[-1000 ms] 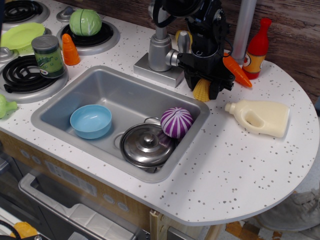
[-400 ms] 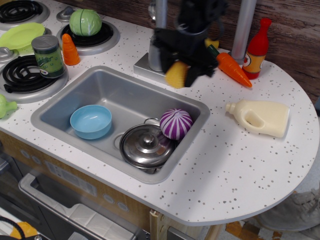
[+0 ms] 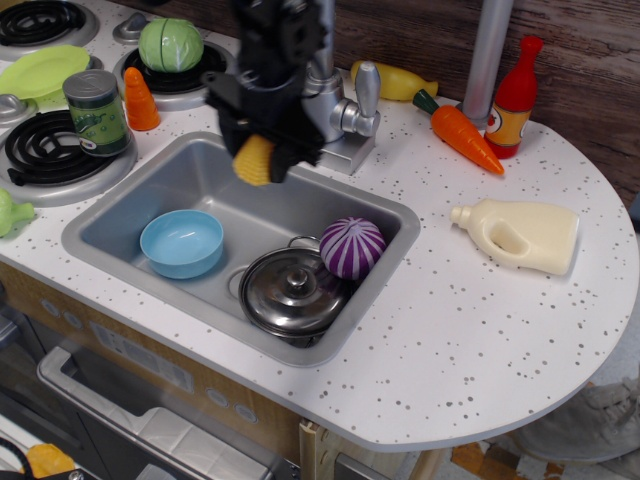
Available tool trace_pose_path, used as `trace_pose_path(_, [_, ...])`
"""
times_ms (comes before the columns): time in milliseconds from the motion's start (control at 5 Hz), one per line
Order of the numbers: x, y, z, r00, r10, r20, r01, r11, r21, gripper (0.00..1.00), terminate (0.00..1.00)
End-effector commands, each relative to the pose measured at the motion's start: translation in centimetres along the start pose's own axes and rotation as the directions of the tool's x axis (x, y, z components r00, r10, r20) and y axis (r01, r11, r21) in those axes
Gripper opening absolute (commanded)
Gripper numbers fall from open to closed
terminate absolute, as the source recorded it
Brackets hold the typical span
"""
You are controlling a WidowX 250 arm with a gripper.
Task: Put corn into bowl
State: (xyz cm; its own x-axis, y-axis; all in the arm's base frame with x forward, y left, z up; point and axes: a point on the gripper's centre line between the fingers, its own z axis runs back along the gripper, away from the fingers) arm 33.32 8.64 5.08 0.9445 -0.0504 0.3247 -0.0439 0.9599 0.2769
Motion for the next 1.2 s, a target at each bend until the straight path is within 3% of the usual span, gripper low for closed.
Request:
trace_pose_path(0, [-1.1,3.5,-2.0,0.997,-0.014,0.076,0.011,0.999,0.034,0.00,0.00])
trace_pose_path(400, [-3.4,6.1,-4.6,0.993,-0.032,0.110,0.031,0.999,0.010,0.00,0.00])
trace_pose_path(600, [-3.4,6.1,-4.6,0.993,-0.032,0.110,0.031,0.999,0.010,1.00,0.00])
trace_pose_path(800, [-3.4,6.1,-4.6,0.993,-0.032,0.110,0.031,0.999,0.010,1.00,0.00])
trace_pose_path(1000, [-3.4,6.1,-4.6,0.993,-0.032,0.110,0.031,0.999,0.010,1.00,1.00])
